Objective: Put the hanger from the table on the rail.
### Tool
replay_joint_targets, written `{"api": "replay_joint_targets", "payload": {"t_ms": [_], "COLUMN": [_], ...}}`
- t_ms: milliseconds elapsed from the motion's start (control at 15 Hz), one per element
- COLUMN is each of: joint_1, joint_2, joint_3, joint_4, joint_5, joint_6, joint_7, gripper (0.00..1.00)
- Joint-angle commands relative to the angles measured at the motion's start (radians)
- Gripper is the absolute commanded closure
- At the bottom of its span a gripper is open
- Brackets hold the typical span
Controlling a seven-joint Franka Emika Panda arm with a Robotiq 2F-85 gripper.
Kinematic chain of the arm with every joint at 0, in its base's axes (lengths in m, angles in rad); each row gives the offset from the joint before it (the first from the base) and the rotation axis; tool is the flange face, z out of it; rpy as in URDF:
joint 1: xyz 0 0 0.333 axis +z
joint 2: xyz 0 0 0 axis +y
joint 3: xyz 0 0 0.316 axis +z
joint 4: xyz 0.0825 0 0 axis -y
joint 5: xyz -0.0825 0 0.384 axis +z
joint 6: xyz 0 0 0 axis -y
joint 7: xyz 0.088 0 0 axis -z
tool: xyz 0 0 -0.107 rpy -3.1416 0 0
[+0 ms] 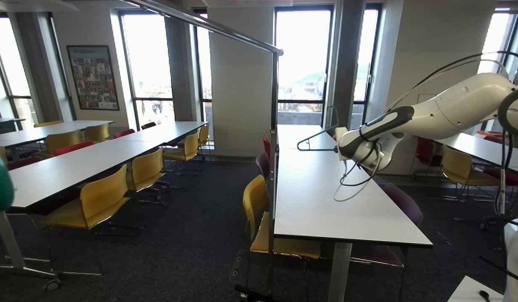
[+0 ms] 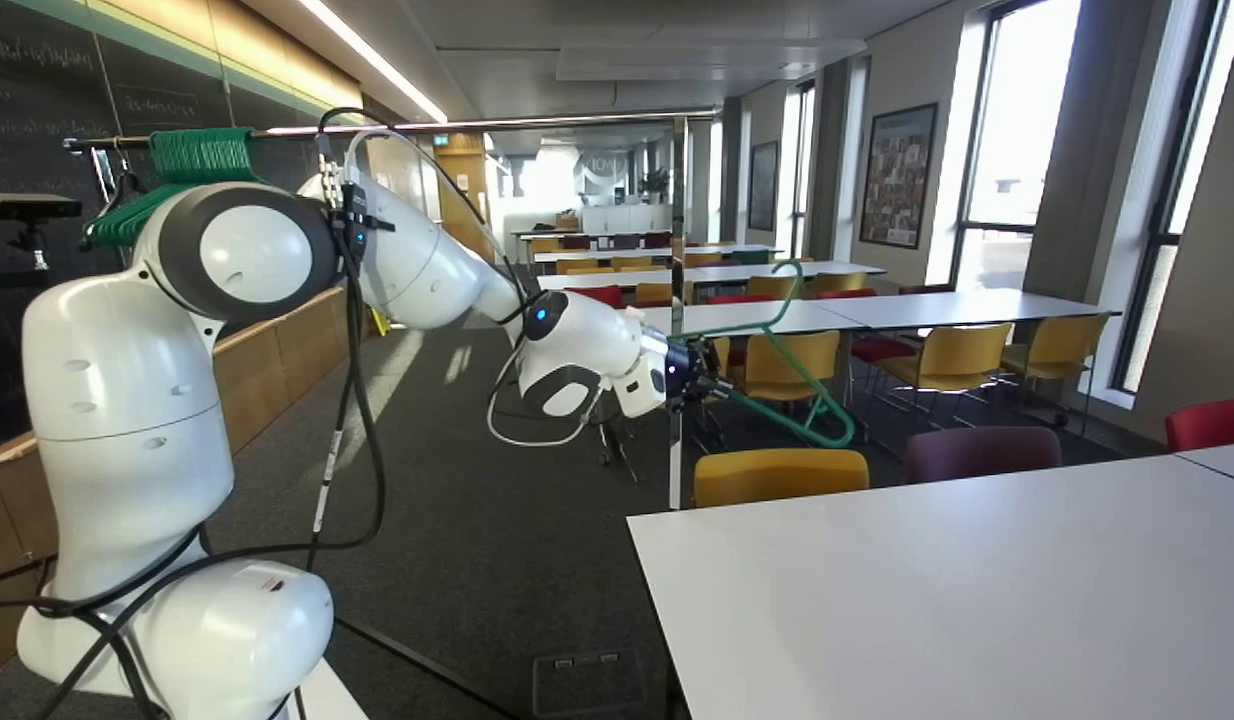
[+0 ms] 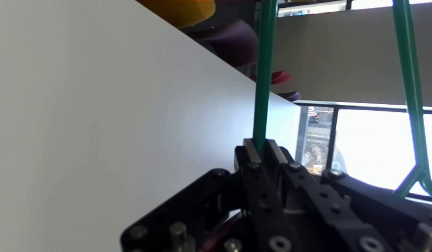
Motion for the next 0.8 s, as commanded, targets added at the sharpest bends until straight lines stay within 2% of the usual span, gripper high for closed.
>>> {"api": "replay_joint_targets", "payload": {"t_ms": [0,200,400,600,733], "joint_1": [0.091,0.21,0.361,0.541,0.662], "joint_2": [0.061,0.098,0.148,0.236,0.325], "joint_3": [-0.069,-0.14,-0.24,-0.405,-0.547], "joint_4": [0.211,0.349,0.481,0.589,0.633], "joint_5": [0.074,0.079,0.077,0.105,0.151], "joint_6": [0.0,-0.001,-0.001,-0.001,-0.001], "joint_7": [-0.152,-0.225,-0.258,-0.247,-0.219], "gripper": [0.98,0.98,0.98,0.98,0.98]}}
